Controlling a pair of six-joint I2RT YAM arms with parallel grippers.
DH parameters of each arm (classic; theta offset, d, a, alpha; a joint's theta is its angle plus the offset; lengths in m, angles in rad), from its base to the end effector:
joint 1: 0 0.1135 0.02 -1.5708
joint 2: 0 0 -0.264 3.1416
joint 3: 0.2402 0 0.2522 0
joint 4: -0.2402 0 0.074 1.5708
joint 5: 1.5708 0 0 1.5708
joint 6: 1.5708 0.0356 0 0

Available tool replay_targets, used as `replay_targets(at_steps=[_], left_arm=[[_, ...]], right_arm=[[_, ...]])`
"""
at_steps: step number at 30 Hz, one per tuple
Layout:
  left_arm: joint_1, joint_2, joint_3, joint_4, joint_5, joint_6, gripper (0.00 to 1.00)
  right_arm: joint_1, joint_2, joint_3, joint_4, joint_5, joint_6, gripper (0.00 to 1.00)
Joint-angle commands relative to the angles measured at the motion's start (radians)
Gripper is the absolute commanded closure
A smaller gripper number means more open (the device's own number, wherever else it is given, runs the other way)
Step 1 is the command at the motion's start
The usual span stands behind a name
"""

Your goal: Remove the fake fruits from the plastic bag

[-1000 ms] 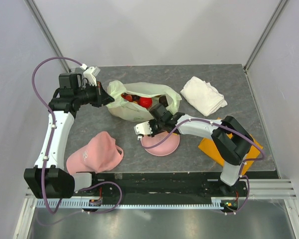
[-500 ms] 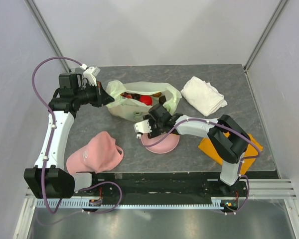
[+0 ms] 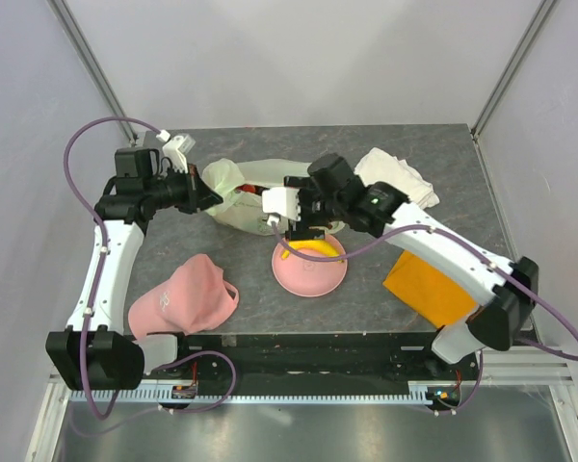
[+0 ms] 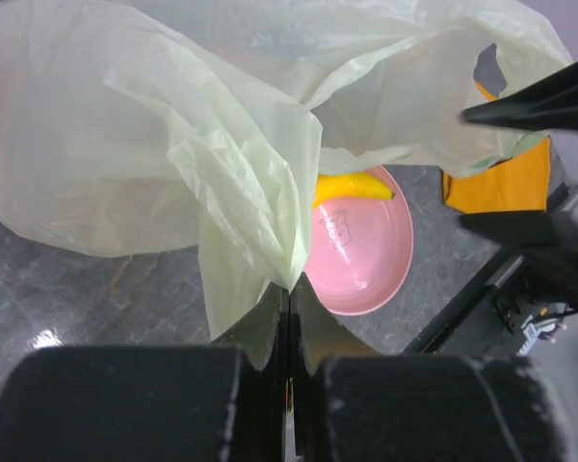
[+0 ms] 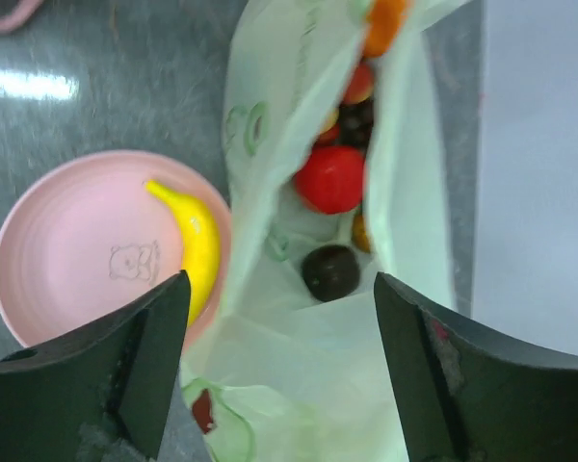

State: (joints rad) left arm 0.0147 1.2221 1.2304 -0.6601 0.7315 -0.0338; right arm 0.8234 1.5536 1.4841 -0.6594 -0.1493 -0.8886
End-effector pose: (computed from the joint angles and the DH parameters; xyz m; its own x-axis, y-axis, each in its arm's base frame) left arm 0.2545 -0.0200 0.3627 -0.6238 -0.0343 -0.7808 0.4993 0.7512 -0.4318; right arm 0.2309 0.2570 0.3476 0.3360 -0.7666 -0.5472 -0.8563 -0.0067 -0.5165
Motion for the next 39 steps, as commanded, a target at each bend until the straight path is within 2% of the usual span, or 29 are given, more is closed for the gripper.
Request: replay_targets(at_steps=[1,2,3,5,6,8,11,15,20,22,27,29,33,39], left_arm=[[-0.002,-0.067,-0.040,-0.068,0.034,0.084,0.98],[-0.004,-0.079,-0.046,-0.093,0.025,0.110,0.98],[-0.002,-0.104,-0.054,-0.128,0.017,0.136,0.98],[-0.002,-0.131,-0.072,-0.153,-0.015,0.173,0.98],[-0.002,-0.141,-0.075,-0.170,-0.021,0.176,0.98],[-0.004,-0.160,-0.074,-0.185,-0.006,0.179,0.99],[-0.004,-0.162,-0.068,-0.234,0.025,0.204,0.98],[-0.002,-0.147,-0.028,-0.317,0.006,0.308,0.99],[-0.002,-0.136,0.001,-0.456,-0.164,0.477,0.98],[-0.002,-0.154,-0.012,-0.470,-0.223,0.550,0.98],[-0.004,-0.188,-0.028,-0.552,-0.270,0.650,0.99],[-0.002,-0.182,-0.022,-0.593,-0.248,0.661,0.98],[-0.004,-0.142,0.018,-0.589,-0.195,0.626,0.99],[-0.004,-0.079,0.060,-0.495,-0.083,0.522,0.88]], right_arm=[[-0.029,-0.021,0.122,-0.024,-0.092,0.204,0.22],[-0.035,0.011,0.130,0.001,-0.088,0.224,0.28],[-0.038,0.034,0.143,0.018,-0.087,0.232,0.44],[-0.043,0.116,0.165,0.033,-0.088,0.226,0.62],[-0.046,0.144,0.169,0.032,-0.101,0.217,0.74],[-0.049,0.215,0.176,0.038,-0.110,0.208,0.78],[-0.056,0.293,0.173,0.067,-0.093,0.209,0.78],[-0.089,0.390,0.208,0.119,0.040,0.272,0.76],[-0.148,0.461,0.288,0.100,0.108,0.361,0.65],[-0.162,0.419,0.251,0.077,0.123,0.387,0.64],[-0.171,0.268,-0.013,0.058,0.093,0.458,0.63],[-0.173,0.221,-0.076,0.072,0.091,0.473,0.62],[-0.176,0.262,-0.015,0.090,0.082,0.490,0.60],[-0.178,0.399,0.166,0.132,0.071,0.539,0.40]])
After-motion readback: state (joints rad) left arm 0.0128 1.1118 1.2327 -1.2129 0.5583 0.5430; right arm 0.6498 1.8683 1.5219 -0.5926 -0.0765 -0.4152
